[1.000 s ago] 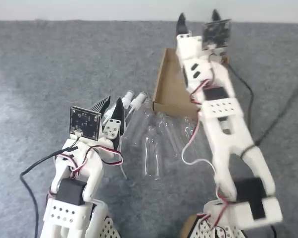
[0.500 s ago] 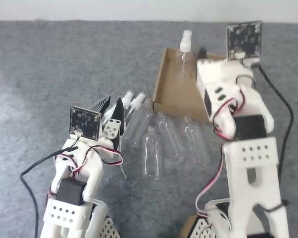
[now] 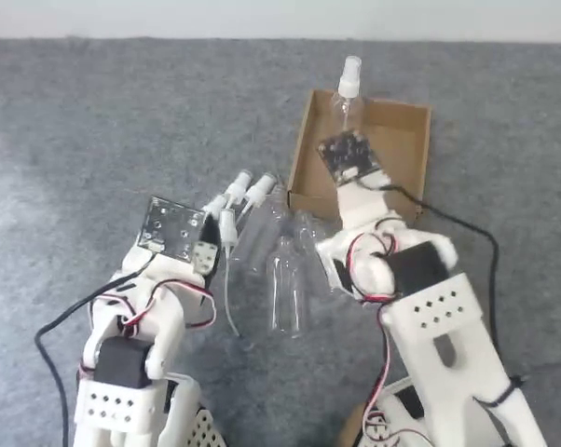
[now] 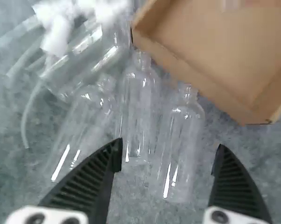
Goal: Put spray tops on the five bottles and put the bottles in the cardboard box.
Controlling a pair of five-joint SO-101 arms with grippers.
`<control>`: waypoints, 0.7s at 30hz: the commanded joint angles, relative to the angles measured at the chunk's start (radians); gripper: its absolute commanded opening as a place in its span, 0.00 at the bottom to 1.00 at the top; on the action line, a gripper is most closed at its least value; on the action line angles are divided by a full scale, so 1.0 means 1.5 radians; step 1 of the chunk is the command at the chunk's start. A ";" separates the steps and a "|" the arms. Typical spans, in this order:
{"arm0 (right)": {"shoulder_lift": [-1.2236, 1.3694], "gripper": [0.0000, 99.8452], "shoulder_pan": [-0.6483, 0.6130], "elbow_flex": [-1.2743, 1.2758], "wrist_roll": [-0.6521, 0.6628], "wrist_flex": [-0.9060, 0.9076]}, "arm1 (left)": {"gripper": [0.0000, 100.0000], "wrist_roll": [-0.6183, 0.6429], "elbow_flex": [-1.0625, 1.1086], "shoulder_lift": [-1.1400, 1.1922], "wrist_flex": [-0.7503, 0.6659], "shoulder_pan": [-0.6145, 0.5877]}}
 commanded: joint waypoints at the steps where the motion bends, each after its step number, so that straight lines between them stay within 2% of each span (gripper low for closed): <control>1: -0.021 0.26 -0.006 0.076 0.002 -0.067 | 0.08 -0.011 -0.010 -0.007 0.049 -0.009; 6: -0.021 0.26 -0.005 0.118 0.005 -0.069 | 0.08 -0.013 0.043 -0.008 -0.001 -0.009; 10: -0.021 0.26 -0.004 0.140 0.006 -0.086 | 0.08 -0.013 0.056 -0.008 -0.004 -0.009; 17: -0.021 0.26 0.106 0.217 0.003 -0.236 | 0.08 -0.013 0.061 -0.008 -0.004 -0.009; 21: -0.021 0.26 0.116 0.253 0.003 -0.272 | 0.08 -0.013 0.061 -0.008 -0.004 -0.009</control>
